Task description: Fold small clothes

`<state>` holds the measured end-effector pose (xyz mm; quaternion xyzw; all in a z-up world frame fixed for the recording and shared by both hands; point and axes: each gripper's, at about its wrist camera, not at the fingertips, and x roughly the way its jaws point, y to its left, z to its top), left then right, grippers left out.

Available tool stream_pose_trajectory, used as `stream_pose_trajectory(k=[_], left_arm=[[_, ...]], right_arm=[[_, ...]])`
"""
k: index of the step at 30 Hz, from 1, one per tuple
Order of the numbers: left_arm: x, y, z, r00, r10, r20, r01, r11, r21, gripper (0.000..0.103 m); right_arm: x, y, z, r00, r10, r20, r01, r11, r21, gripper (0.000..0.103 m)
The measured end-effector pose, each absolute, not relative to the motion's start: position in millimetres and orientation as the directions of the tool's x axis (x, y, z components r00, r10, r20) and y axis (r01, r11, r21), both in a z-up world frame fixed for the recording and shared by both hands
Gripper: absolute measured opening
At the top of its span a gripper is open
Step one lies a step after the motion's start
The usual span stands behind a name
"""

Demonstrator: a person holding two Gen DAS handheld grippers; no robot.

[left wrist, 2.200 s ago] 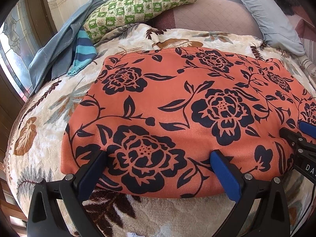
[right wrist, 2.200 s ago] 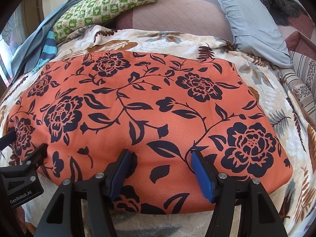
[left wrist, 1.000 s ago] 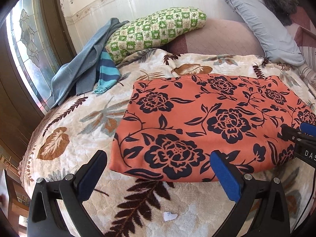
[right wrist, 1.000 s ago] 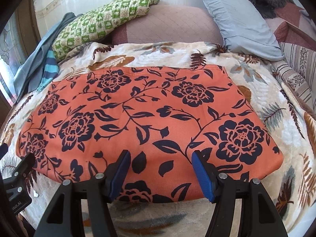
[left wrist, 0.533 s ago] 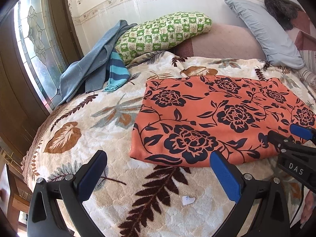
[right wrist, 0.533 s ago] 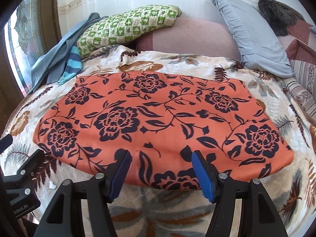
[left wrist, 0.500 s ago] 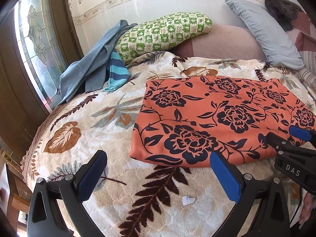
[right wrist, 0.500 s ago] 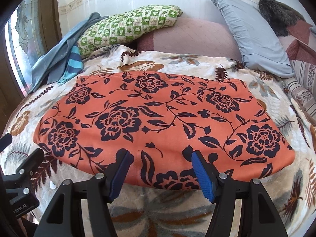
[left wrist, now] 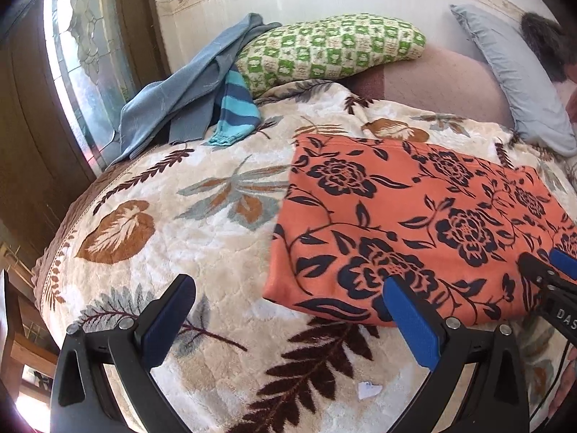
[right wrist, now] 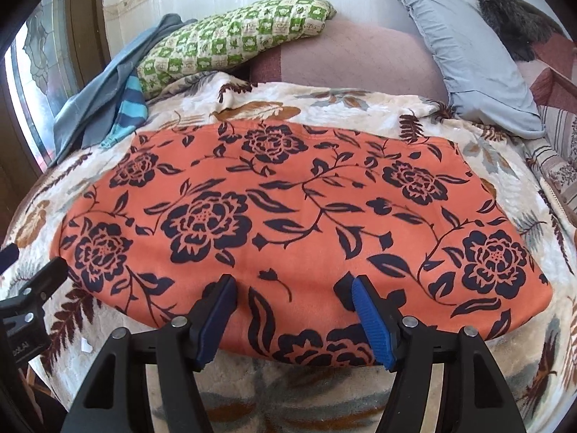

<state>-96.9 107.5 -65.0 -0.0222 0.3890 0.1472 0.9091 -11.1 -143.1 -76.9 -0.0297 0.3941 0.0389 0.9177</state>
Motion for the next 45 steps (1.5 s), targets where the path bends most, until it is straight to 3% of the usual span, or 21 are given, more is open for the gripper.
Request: stream_pose_trajectory(k=[4, 9, 12, 15, 21, 24, 29, 31, 45], left_arm=[[-95, 146, -61, 0.626, 0.280, -0.728, -0.403, 0.915, 0.004, 0.103], [-93, 173, -72, 0.540, 0.243, -0.806, -0.495, 0.866, -0.071, 0.103], [-92, 170, -78, 0.510, 0.189, -0.839, -0.498, 0.861, -0.108, 0.103], [-90, 162, -79, 0.495, 0.146, -0.857, -0.488, 0.862, -0.135, 0.103], [-83, 146, -75, 0.497, 0.069, -0.865, -0.456, 0.869, -0.192, 0.103], [-75, 141, -77, 0.491, 0.030, -0.871, -0.442, 0.870, -0.219, 0.095], [-69, 140, -87, 0.459, -0.060, -0.886, -0.463, 0.836, -0.296, 0.067], [-67, 136, -88, 0.461, -0.078, -0.884, -0.457, 0.833, -0.312, 0.062], [-45, 138, -104, 0.511, -0.144, -0.848, -0.489, 0.762, -0.425, 0.061]], right_arm=[[-3, -156, -64, 0.711, 0.060, -0.701, -0.081, 0.997, 0.004, 0.070], [18, -167, -71, 0.658, 0.056, -0.751, -0.048, 0.998, 0.032, 0.070], [36, -167, -101, 0.515, 0.042, -0.856, -0.032, 0.999, 0.029, 0.070], [36, -160, -97, 0.527, 0.028, -0.849, -0.061, 0.998, -0.005, 0.070], [41, -181, -92, 0.506, 0.150, -0.850, -0.019, 0.987, 0.162, 0.071], [42, -191, -90, 0.501, 0.185, -0.846, 0.008, 0.976, 0.218, 0.071], [42, -204, -84, 0.509, 0.208, -0.835, 0.040, 0.963, 0.265, 0.071], [42, -209, -82, 0.512, 0.218, -0.831, 0.046, 0.959, 0.280, 0.071], [45, -219, -78, 0.516, 0.246, -0.821, 0.062, 0.944, 0.323, 0.071]])
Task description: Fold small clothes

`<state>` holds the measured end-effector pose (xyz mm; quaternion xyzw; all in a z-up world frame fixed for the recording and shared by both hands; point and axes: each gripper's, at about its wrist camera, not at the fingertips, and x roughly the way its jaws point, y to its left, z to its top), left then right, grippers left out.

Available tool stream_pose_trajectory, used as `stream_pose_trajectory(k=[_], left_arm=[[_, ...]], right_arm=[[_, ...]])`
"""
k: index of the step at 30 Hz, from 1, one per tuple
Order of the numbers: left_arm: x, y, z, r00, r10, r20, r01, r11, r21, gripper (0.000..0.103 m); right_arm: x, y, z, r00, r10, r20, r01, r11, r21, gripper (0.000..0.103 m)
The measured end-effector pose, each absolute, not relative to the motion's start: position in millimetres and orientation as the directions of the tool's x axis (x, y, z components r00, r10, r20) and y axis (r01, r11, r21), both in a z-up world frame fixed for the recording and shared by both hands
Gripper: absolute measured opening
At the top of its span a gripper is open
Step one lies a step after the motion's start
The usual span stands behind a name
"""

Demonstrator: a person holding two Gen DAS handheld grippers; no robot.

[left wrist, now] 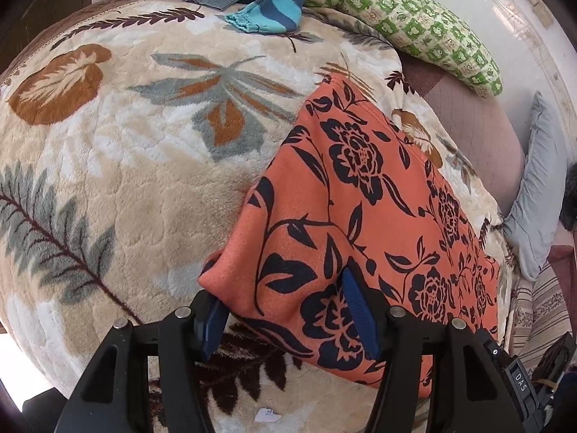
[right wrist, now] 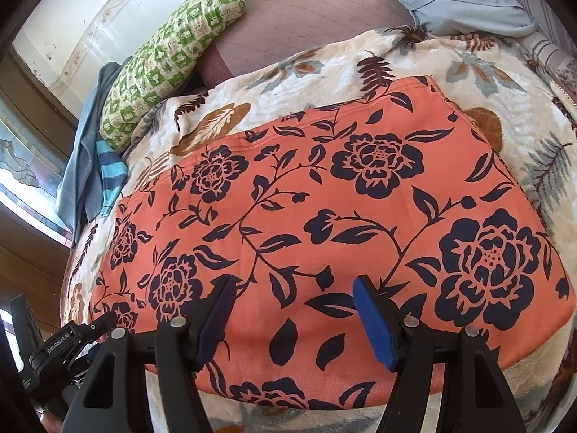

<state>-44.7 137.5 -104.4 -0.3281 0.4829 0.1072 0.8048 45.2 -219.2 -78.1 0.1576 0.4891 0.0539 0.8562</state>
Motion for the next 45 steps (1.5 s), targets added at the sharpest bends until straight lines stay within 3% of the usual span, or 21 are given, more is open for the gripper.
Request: stream_pose_trajectory(k=[10, 18, 24, 31, 36, 39, 42, 44, 45], left_arm=[[-44, 132, -92, 0.570, -0.102, -0.815, -0.441, 0.799, -0.408, 0.027], [-39, 79, -26, 0.652, -0.033, -0.757, -0.315, 0.897, -0.310, 0.020], [-24, -4, 24, 0.689, -0.063, -0.722, -0.145, 0.964, -0.222, 0.014], [-2, -136, 50, 0.671, -0.229, -0.705, 0.120, 0.972, -0.202, 0.013], [5, -214, 32, 0.583, -0.342, -0.737, 0.276, 0.936, -0.217, 0.014], [8, -217, 10, 0.491, -0.416, -0.766, 0.294, 0.906, -0.305, 0.023], [2, -201, 14, 0.522, -0.416, -0.745, 0.294, 0.907, -0.301, 0.028], [-3, -184, 26, 0.577, -0.410, -0.707, 0.283, 0.912, -0.297, 0.047], [-4, -174, 32, 0.608, -0.388, -0.692, 0.265, 0.921, -0.284, 0.052]], right_arm=[[49, -237, -72, 0.571, 0.250, -0.782, 0.081, 0.931, 0.356, 0.068], [44, -294, -68, 0.598, 0.214, -0.772, 0.163, 0.911, 0.379, 0.068], [21, -349, -67, 0.631, 0.201, -0.749, 0.238, 0.869, 0.433, 0.068], [-4, -402, -62, 0.677, 0.160, -0.718, 0.322, 0.813, 0.485, 0.068], [-15, -443, -62, 0.697, 0.125, -0.706, 0.398, 0.752, 0.526, 0.068], [-18, -459, -62, 0.704, 0.115, -0.701, 0.430, 0.717, 0.549, 0.068], [-16, -463, -64, 0.705, 0.145, -0.695, 0.424, 0.699, 0.576, 0.068], [-12, -456, -64, 0.704, 0.180, -0.687, 0.395, 0.705, 0.589, 0.068], [-11, -451, -64, 0.703, 0.200, -0.682, 0.375, 0.711, 0.595, 0.068]])
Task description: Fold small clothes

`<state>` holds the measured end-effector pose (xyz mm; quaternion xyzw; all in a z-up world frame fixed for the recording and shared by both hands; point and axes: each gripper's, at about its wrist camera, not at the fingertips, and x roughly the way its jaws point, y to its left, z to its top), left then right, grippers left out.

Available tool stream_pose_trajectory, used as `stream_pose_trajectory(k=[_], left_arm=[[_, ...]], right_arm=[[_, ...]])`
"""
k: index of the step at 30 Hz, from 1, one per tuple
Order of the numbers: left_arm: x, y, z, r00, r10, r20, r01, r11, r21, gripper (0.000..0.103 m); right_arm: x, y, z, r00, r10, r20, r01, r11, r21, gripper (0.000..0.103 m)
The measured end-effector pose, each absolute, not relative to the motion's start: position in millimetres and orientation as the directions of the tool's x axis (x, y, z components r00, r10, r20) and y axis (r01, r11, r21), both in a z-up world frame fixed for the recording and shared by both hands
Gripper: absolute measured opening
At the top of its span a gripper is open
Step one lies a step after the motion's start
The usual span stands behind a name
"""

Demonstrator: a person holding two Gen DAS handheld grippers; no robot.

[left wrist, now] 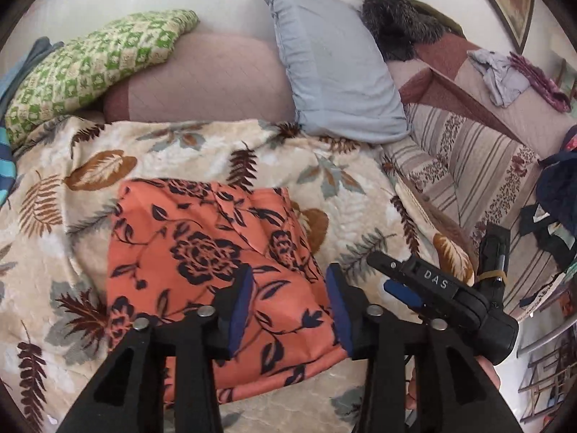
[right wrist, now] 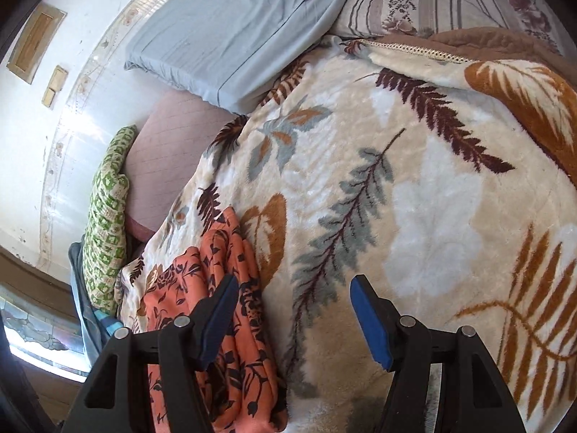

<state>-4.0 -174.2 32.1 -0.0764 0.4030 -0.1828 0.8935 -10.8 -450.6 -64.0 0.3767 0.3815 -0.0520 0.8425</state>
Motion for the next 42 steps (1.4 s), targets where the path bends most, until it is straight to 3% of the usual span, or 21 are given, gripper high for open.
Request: stream_pose_trajectory(k=[1, 6, 10, 14, 16, 18, 20, 23, 27, 31, 36, 42], left_arm=[[-3, -166, 36, 0.639, -0.349, -0.685, 0.241, 0.937, -0.253, 0.058], [3, -138, 25, 0.683, -0.098, -0.724, 0.132, 0.991, -0.010, 0.058], [5, -115, -6, 0.629, 0.021, -0.777, 0.065, 0.995, 0.079, 0.058], [4, -98, -33, 0.578, 0.050, -0.814, 0.031, 0.996, 0.083, 0.058], [0, -97, -43, 0.572, 0.060, -0.818, 0.035, 0.995, 0.098, 0.058], [-4, -100, -51, 0.573, 0.073, -0.816, 0.052, 0.991, 0.125, 0.059], [-7, -107, -63, 0.573, 0.091, -0.814, 0.084, 0.982, 0.169, 0.059], [-12, -113, -77, 0.601, 0.109, -0.792, 0.114, 0.969, 0.221, 0.059], [-7, -108, -70, 0.580, 0.086, -0.810, 0.125, 0.973, 0.192, 0.059], [7, -99, -46, 0.580, 0.027, -0.814, 0.123, 0.985, 0.120, 0.059], [49, -100, -24, 0.611, 0.082, -0.787, 0.099, 0.979, 0.178, 0.059], [118, -109, -36, 0.577, 0.147, -0.804, 0.072, 0.971, 0.229, 0.059]], right_arm=[[-10, -445, -63, 0.703, 0.217, -0.677, 0.355, 0.718, 0.599, 0.068], [-9, -416, -53, 0.727, 0.286, -0.625, 0.234, 0.752, 0.616, 0.068], [-11, -390, -38, 0.752, 0.392, -0.531, 0.060, 0.761, 0.646, 0.066], [-8, -363, -36, 0.707, 0.485, -0.515, -0.052, 0.761, 0.646, 0.054], [-5, -350, -41, 0.661, 0.528, -0.533, -0.084, 0.758, 0.647, 0.041], [0, -339, -51, 0.596, 0.535, -0.598, -0.078, 0.780, 0.621, 0.039], [8, -331, -76, 0.491, 0.491, -0.720, -0.014, 0.831, 0.557, 0.039], [11, -326, -96, 0.418, 0.442, -0.794, 0.011, 0.871, 0.490, 0.027], [9, -322, -96, 0.422, 0.427, -0.800, -0.010, 0.885, 0.466, 0.027], [5, -333, -85, 0.471, 0.469, -0.747, -0.002, 0.847, 0.531, 0.029], [4, -348, -74, 0.537, 0.497, -0.682, 0.020, 0.801, 0.599, 0.029], [8, -355, -72, 0.567, 0.493, -0.660, 0.055, 0.777, 0.627, 0.029]])
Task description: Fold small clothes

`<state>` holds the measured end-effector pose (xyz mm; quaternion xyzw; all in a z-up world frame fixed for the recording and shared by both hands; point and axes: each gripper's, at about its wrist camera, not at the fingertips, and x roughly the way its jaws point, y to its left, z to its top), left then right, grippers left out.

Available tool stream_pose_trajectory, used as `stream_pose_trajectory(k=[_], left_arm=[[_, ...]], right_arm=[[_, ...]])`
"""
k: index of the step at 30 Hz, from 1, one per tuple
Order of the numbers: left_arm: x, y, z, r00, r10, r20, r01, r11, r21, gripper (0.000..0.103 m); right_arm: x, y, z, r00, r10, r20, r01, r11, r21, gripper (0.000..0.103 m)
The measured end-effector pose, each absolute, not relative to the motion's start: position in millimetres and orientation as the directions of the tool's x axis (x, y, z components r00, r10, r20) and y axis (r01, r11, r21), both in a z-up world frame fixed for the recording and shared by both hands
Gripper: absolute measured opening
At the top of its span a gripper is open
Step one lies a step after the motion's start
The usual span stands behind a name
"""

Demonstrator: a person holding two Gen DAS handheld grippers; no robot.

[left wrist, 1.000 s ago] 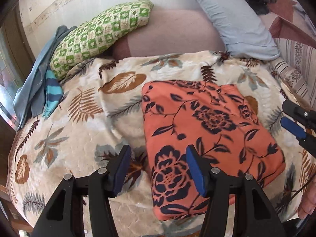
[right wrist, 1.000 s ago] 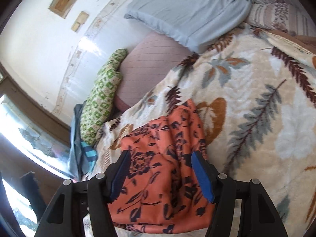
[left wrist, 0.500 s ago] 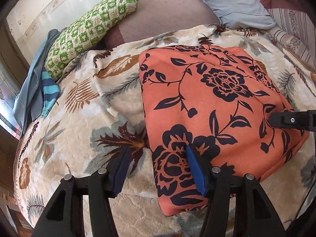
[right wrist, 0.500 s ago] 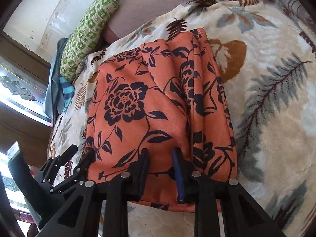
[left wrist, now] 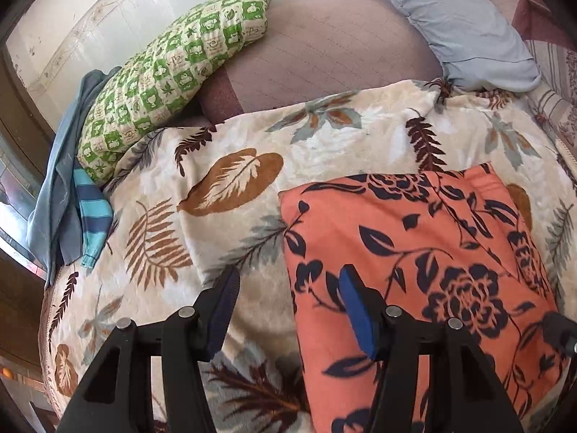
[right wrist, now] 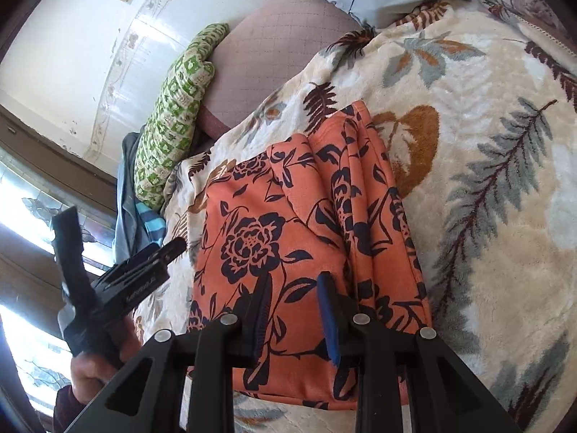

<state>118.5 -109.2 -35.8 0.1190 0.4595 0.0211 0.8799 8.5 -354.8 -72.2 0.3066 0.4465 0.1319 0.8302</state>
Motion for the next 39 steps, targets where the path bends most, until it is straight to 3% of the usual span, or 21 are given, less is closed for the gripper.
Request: stream_pose_trajectory(k=[6, 9, 10, 11, 16, 21, 25, 33, 39], left_arm=[[180, -115, -68, 0.502, 0.195, -0.843, 0.032, 0.970, 0.243, 0.068], [198, -119, -97, 0.416, 0.189, -0.889, 0.066, 0.969, 0.237, 0.079], [200, -119, -98, 0.425, 0.210, -0.880, 0.051, 0.965, 0.256, 0.089], [202, -119, -99, 0.420, 0.232, -0.877, 0.048, 0.960, 0.277, 0.092], [199, -121, -80, 0.431, 0.228, -0.873, 0.071, 0.956, 0.285, 0.091], [181, -164, -54, 0.524, 0.137, -0.841, 0.138, 0.960, 0.242, 0.091], [176, -212, -64, 0.546, 0.168, -0.820, 0.217, 0.918, 0.333, 0.091], [175, -240, -88, 0.594, 0.272, -0.757, 0.220, 0.850, 0.478, 0.091], [145, -206, -57, 0.596, 0.114, -0.795, 0.214, 0.932, 0.294, 0.091]], right_arm=[[12, -355, -75, 0.567, 0.491, -0.662, 0.071, 0.771, 0.633, 0.029], [15, -354, -76, 0.564, 0.486, -0.667, 0.072, 0.776, 0.627, 0.029], [16, -354, -77, 0.563, 0.485, -0.669, 0.075, 0.777, 0.625, 0.029], [17, -355, -78, 0.563, 0.485, -0.669, 0.079, 0.774, 0.628, 0.029], [16, -362, -74, 0.597, 0.473, -0.648, 0.098, 0.759, 0.644, 0.029], [9, -382, -75, 0.639, 0.431, -0.637, 0.176, 0.724, 0.667, 0.029], [4, -401, -81, 0.657, 0.427, -0.622, 0.235, 0.668, 0.706, 0.030], [7, -405, -84, 0.652, 0.455, -0.607, 0.238, 0.637, 0.733, 0.030], [7, -401, -81, 0.651, 0.474, -0.592, 0.207, 0.640, 0.740, 0.030]])
